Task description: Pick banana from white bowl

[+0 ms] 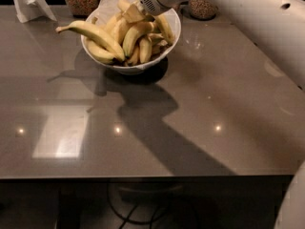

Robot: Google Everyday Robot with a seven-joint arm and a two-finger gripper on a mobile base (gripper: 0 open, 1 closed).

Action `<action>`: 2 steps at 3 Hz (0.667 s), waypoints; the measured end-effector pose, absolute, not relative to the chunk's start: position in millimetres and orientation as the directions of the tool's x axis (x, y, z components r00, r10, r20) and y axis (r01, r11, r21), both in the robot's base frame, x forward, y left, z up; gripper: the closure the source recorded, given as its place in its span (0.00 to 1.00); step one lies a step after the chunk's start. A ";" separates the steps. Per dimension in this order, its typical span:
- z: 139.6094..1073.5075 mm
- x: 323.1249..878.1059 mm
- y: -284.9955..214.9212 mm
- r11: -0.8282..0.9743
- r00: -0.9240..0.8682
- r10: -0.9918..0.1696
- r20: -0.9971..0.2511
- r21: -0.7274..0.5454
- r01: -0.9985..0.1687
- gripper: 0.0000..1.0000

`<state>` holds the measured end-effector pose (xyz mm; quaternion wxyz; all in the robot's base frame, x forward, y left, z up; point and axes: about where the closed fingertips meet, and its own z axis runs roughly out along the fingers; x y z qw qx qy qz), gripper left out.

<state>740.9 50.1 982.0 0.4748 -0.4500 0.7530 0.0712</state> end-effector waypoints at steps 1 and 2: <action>998.9 731.2 48.5 0.578 -0.108 -0.598 -0.794 -0.334 -0.744 1.00; 1015.0 719.3 46.4 0.568 -0.059 -0.578 -0.814 -0.349 -0.745 1.00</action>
Offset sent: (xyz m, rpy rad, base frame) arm -0.0414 -0.0143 0.0620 0.0949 -0.1559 0.0845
